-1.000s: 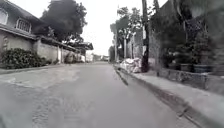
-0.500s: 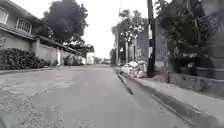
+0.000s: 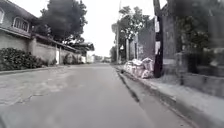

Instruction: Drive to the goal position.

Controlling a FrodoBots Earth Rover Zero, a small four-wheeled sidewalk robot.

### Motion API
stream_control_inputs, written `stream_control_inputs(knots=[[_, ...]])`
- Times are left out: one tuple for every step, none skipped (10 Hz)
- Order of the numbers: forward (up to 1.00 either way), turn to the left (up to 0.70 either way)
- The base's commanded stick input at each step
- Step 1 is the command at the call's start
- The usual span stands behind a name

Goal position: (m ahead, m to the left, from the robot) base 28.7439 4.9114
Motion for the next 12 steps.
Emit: stream_control_inputs(knots=[[1.0, 0.0], [1.0, 0.0], [1.0, 0.0], [1.0, 0.0], [1.0, 0.0], [1.0, 0.0], [1.0, 0.0], [1.0, 0.0], [1.0, 0.0], [1.0, 0.0], [1.0, 0.0], [1.0, 0.0]])
